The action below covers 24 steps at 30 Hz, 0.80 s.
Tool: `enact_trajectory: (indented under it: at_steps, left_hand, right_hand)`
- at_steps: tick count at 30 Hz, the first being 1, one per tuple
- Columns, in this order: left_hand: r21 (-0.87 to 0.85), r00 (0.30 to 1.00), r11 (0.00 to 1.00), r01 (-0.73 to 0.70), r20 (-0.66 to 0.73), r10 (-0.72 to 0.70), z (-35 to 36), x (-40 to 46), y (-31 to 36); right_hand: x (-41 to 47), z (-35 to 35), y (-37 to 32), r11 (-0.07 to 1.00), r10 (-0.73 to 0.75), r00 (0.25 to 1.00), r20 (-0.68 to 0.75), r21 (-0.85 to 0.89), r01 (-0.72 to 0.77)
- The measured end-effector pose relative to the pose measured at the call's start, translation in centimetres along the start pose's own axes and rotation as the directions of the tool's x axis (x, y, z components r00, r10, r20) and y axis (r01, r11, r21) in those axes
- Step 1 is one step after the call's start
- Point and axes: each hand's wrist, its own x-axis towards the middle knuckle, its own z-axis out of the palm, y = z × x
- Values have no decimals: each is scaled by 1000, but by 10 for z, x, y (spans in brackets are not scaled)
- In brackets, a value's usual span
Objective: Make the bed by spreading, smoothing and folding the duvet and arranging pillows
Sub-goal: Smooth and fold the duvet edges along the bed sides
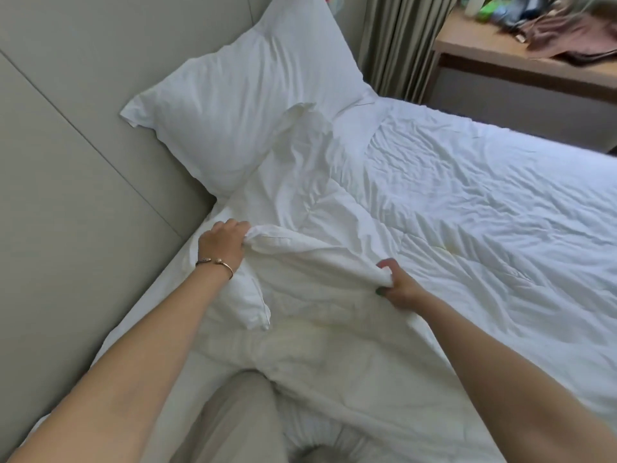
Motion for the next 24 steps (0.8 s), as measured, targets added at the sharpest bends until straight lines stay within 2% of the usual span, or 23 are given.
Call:
enact_trajectory:
  at_steps: [2,5,7,9,12,16,19,24]
  left_hand:
    - [-25,995,999,-20,-94,17,-21,36,6]
    - [-86,965,990,-110,-250,85,-62,101,24]
    - [-134,968,973,-189,-193,162,-75,138,34]
    - [-181,974,957,-228,-52,223,-64,161,37]
    - [-240,967,950,-199,109,230,-17,186,26]
    - [-142,899,926,-349,228,374,38,218,22]
    - [-140,866,903,-406,258,429,60,237,42]
    - [-63,814,896,-439,395,426,111,272,50]
  right_hand:
    - [13,-34,-25,996,-70,980,-187,43,80]
    - [27,-83,-61,983,-115,896,-429,78,164]
    - [32,-98,-71,991,-80,863,-498,55,123]
    - [41,-93,-68,999,-15,859,-513,-42,-8]
    - [64,-64,-54,961,160,859,-486,-121,-248]
    - [91,-29,-46,862,293,819,-493,-234,-449]
    - [108,-8,-42,816,437,755,-489,-138,-561]
    - [145,14,-39,752,589,667,-457,9,-659]
